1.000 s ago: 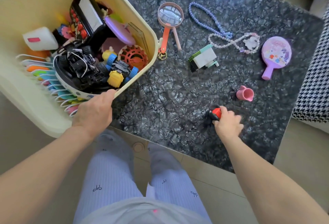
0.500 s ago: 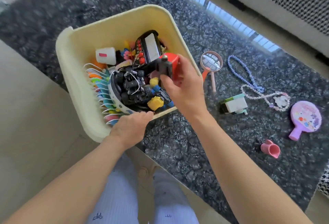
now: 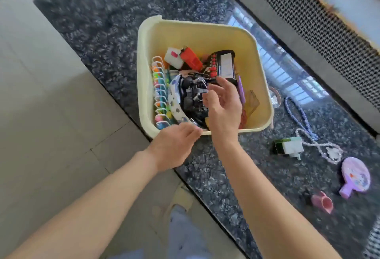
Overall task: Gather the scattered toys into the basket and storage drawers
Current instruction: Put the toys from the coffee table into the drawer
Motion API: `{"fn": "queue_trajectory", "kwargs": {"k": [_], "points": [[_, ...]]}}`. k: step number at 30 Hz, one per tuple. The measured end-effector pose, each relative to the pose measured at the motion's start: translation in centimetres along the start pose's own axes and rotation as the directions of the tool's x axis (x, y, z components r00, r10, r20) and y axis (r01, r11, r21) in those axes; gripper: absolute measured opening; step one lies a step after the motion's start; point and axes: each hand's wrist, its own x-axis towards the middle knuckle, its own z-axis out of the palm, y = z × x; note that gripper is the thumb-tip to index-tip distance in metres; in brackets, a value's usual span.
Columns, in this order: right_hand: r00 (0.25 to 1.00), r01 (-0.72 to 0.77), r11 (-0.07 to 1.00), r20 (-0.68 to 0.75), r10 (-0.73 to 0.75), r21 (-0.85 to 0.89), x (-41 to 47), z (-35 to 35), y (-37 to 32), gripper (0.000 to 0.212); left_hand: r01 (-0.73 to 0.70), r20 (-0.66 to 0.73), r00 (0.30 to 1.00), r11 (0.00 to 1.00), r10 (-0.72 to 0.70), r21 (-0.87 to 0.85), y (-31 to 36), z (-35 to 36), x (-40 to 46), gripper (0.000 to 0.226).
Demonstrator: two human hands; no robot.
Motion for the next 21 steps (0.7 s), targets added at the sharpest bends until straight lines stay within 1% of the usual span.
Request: {"fn": "queue_trajectory", "kwargs": {"k": [2,3,4,6,8,9,11,13,15,16,17,18,19,20,21], "points": [[0.989,0.147,0.989,-0.021,-0.147,0.018,-4.7,1.2,1.2,0.024,0.100,-0.173,0.980,0.995,-0.101,-0.014,-0.4,-1.0,-4.4,0.037],[0.981,0.196,0.981,0.003,-0.196,0.003,-7.3,2.2,2.0,0.023,0.172,-0.216,0.961,0.985,-0.170,-0.010,-0.7,-1.5,-7.4,0.037],[0.972,0.234,0.972,0.041,-0.233,-0.021,-9.4,3.0,3.0,0.021,0.243,-0.231,0.943,0.970,-0.241,-0.018,-1.0,-1.8,-10.0,0.038],[0.958,0.255,0.959,0.165,-0.234,-0.120,-13.5,5.1,5.7,0.020,0.393,-0.215,0.893,0.918,-0.395,-0.055,-2.0,-2.1,-15.1,0.038],[0.946,0.215,0.941,0.295,-0.134,-0.262,-17.2,7.9,9.7,0.022,0.520,-0.133,0.840,0.851,-0.526,-0.080,-2.8,-1.3,-20.2,0.038],[0.942,0.165,0.927,0.333,-0.046,-0.337,-18.4,8.7,11.8,0.022,0.552,-0.094,0.825,0.830,-0.558,-0.084,-2.9,-0.7,-21.9,0.039],[0.909,-0.016,0.872,0.355,0.216,-0.490,-20.6,10.6,17.1,0.024,0.603,-0.016,0.795,0.792,-0.607,-0.095,-3.1,1.2,-25.5,0.040],[0.821,-0.204,0.740,0.300,0.486,-0.641,-22.7,12.4,23.6,0.030,0.656,0.015,0.752,0.747,-0.659,-0.112,-3.3,4.4,-29.3,0.041],[0.717,-0.309,0.595,0.230,0.658,-0.742,-24.0,12.8,29.0,0.033,0.694,0.030,0.716,0.706,-0.697,-0.143,-3.0,7.3,-31.9,0.041],[0.664,-0.331,0.533,0.209,0.718,-0.779,-24.8,13.1,31.7,0.032,0.717,0.047,0.692,0.678,-0.720,-0.163,-3.0,9.0,-33.4,0.040],[0.617,-0.318,0.480,0.205,0.759,-0.818,-25.6,13.4,34.9,0.030,0.737,0.058,0.669,0.651,-0.741,-0.181,-3.1,11.3,-35.3,0.040],[0.586,-0.302,0.442,0.201,0.785,-0.845,-26.1,13.7,37.3,0.029,0.760,0.075,0.643,0.622,-0.762,-0.191,-3.3,12.8,-36.5,0.040],[0.559,-0.282,0.406,0.195,0.806,-0.870,-26.9,14.1,40.6,0.032,0.778,0.083,0.620,0.598,-0.780,-0.193,-3.5,15.4,-38.4,0.040],[0.548,-0.268,0.376,0.181,0.817,-0.887,-27.1,14.4,42.9,0.037,0.791,0.111,0.606,0.580,-0.788,-0.198,-3.6,17.0,-39.6,0.039],[0.546,-0.254,0.354,0.169,0.820,-0.900,-27.3,14.6,45.0,0.041,0.791,0.128,0.606,0.577,-0.785,-0.202,-3.6,18.6,-40.7,0.038]]}}
